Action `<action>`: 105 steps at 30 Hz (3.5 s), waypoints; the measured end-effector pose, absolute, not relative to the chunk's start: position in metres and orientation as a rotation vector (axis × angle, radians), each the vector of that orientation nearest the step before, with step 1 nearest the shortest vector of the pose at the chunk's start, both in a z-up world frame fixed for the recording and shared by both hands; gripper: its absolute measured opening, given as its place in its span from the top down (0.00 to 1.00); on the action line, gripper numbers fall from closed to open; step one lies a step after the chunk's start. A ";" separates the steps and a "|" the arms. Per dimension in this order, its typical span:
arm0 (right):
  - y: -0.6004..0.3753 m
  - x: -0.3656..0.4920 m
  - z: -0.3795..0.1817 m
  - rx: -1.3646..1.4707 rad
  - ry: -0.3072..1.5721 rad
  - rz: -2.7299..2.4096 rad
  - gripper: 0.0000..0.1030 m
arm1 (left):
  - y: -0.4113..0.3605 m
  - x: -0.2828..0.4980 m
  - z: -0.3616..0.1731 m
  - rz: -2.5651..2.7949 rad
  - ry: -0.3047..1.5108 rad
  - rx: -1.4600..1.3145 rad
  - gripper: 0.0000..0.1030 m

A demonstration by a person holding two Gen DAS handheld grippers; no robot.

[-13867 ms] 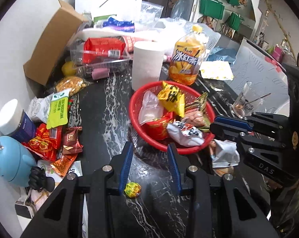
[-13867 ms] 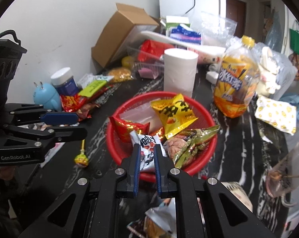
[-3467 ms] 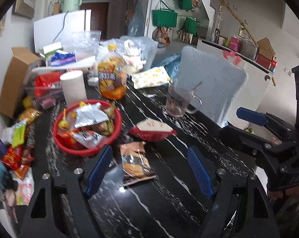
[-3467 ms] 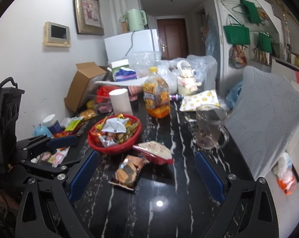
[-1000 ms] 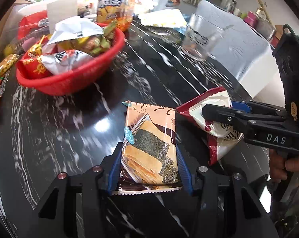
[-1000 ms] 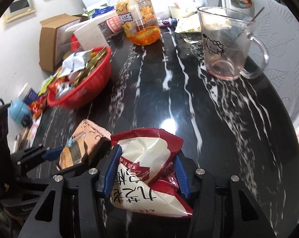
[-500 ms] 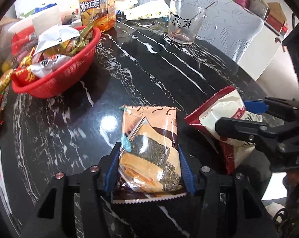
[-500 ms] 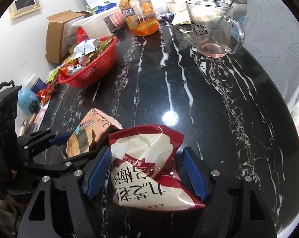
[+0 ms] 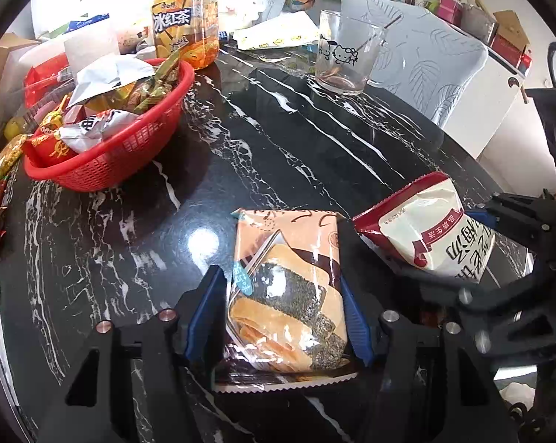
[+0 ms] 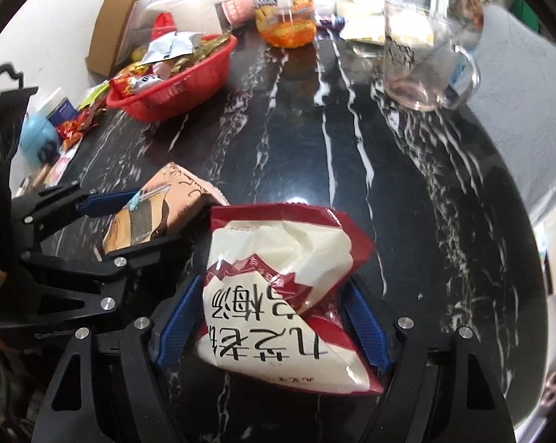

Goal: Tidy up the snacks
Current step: 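Lift both packets and carry them over the red basket, then lower both packets into the basket and open both grippers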

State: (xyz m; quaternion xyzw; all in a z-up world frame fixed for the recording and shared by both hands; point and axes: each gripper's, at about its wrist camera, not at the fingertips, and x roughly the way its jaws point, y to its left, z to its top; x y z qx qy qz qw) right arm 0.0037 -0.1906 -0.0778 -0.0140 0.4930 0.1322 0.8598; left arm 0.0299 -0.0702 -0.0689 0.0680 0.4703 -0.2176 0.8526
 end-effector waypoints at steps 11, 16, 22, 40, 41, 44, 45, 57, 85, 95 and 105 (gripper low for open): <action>-0.197 0.005 -0.068 0.195 1.021 0.443 0.46 | -0.055 0.034 -0.062 -0.514 1.032 0.017 0.52; -0.180 0.005 -0.055 0.138 0.975 0.450 0.46 | -0.043 0.033 -0.047 -0.484 0.995 0.005 0.52; -0.162 0.015 -0.048 0.116 0.967 0.495 0.47 | -0.023 0.034 -0.027 -0.410 0.949 0.001 0.52; -0.116 0.038 0.017 -0.024 0.782 0.616 0.47 | 0.029 0.041 0.038 -0.283 0.766 -0.043 0.52; -0.114 0.039 0.022 -0.033 0.766 0.613 0.47 | 0.032 0.043 0.044 -0.287 0.753 -0.047 0.52; -0.111 0.046 0.037 -0.057 0.724 0.609 0.47 | 0.037 0.051 0.054 -0.272 0.720 -0.039 0.51; -0.110 0.049 0.041 -0.066 0.709 0.602 0.47 | 0.038 0.054 0.058 -0.265 0.707 -0.031 0.52; -0.100 0.104 0.067 -0.097 0.681 0.552 0.47 | 0.055 0.104 0.079 -0.216 0.645 -0.008 0.51; -0.067 0.199 0.004 -0.105 0.819 0.565 0.47 | 0.055 0.194 -0.019 -0.211 0.864 -0.029 0.51; -0.057 0.206 -0.015 -0.105 0.850 0.580 0.48 | 0.051 0.198 -0.035 -0.223 0.887 -0.026 0.52; -0.059 0.208 -0.009 -0.079 0.872 0.605 0.41 | 0.057 0.198 -0.030 -0.239 0.899 -0.079 0.51</action>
